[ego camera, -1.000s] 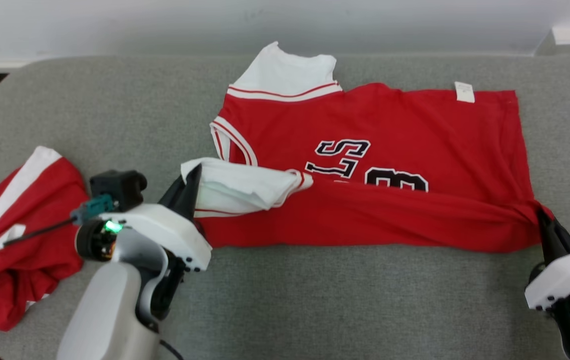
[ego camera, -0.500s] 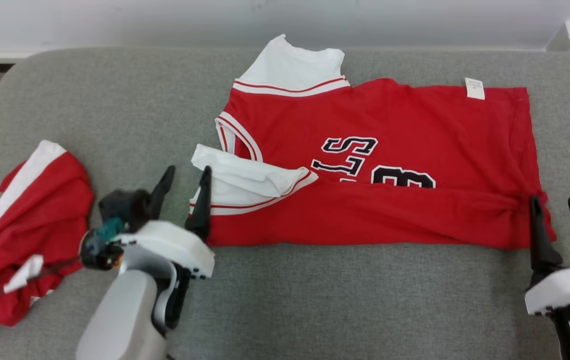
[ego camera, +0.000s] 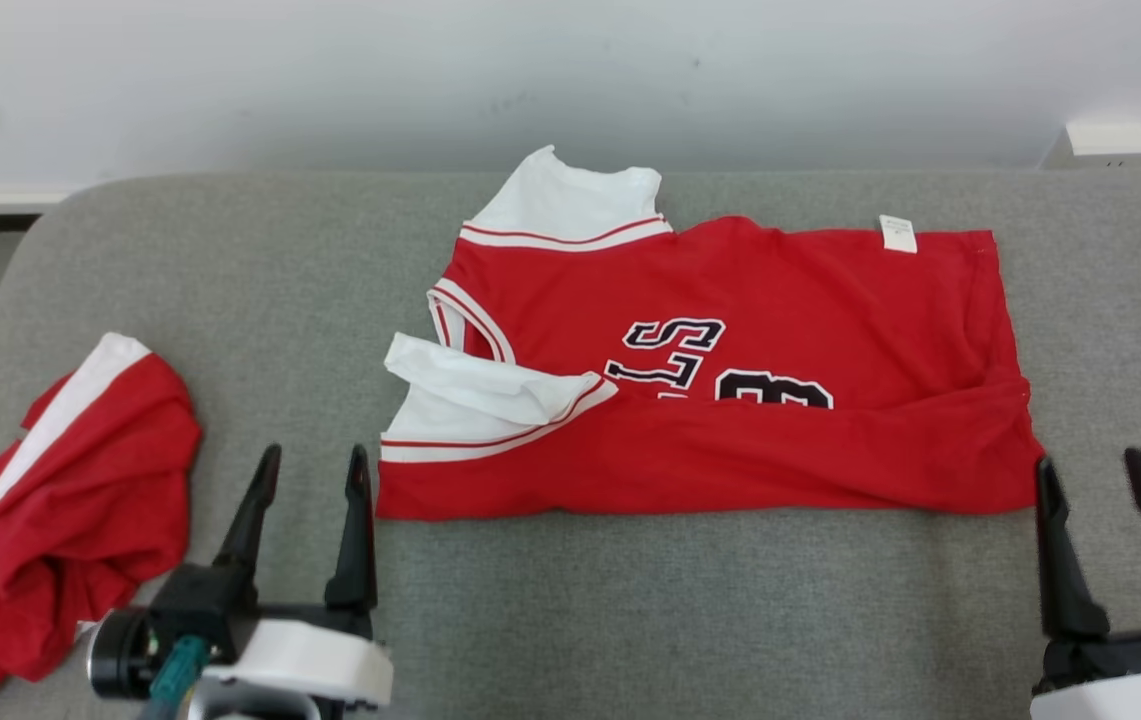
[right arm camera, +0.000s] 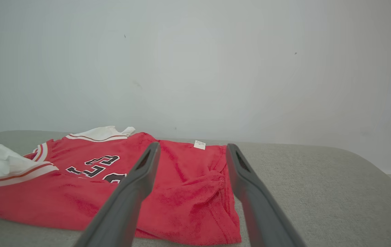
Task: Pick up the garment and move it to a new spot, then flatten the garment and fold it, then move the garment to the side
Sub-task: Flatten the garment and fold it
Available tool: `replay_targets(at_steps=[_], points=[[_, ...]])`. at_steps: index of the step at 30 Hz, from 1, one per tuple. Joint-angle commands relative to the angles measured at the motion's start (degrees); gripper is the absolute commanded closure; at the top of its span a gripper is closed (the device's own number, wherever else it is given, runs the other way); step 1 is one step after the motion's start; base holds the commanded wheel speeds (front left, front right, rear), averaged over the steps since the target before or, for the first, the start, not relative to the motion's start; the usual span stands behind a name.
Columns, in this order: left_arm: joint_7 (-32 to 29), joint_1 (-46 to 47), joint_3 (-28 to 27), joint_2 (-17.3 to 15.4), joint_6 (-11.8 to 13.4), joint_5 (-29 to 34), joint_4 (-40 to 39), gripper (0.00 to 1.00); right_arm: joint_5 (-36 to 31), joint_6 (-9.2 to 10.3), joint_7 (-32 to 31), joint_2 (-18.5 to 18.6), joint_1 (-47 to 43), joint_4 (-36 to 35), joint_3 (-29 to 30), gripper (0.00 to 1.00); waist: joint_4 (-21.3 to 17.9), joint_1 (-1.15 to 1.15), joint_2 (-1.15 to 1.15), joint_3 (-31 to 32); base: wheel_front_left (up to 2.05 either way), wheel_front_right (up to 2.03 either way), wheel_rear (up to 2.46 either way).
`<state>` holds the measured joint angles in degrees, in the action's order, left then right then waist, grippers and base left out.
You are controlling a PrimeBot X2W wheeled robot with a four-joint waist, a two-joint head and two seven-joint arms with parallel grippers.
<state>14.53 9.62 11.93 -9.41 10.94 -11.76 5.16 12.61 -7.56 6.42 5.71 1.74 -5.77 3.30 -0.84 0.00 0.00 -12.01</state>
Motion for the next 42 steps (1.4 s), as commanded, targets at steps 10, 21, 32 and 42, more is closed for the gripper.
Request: replay_targets(at_steps=[10,21,32,42], points=[[-3.18,-5.64,-0.32,-0.82,1.28,-1.92,-5.42,0.0,1.6,0.15,-2.08,-1.51,-3.58,-2.18,0.03,0.0,-0.44,0.0,0.0,1.78,0.0,0.0,0.0],[-8.51,-0.35,1.97,-0.4,-2.2,-4.3,0.48,0.0,2.56,0.15,-2.79,-0.32,-0.56,4.54,1.86,0.0,-0.24,0.0,0.0,0.0,0.0,0.0,0.0],[-16.78,11.49,2.69,0.97,-8.84,-10.52,21.62,0.0,5.69,0.15,-0.24,4.66,11.35,26.86,-1.06,0.0,-0.04,0.0,0.0,-3.12,0.0,0.0,0.0],[-22.44,15.33,5.17,3.12,-15.2,-14.65,31.28,0.87,9.16,0.15,-1.56,6.57,18.39,40.27,-6.81,0.0,0.66,0.0,0.0,-3.6,0.0,0.0,0.0]])
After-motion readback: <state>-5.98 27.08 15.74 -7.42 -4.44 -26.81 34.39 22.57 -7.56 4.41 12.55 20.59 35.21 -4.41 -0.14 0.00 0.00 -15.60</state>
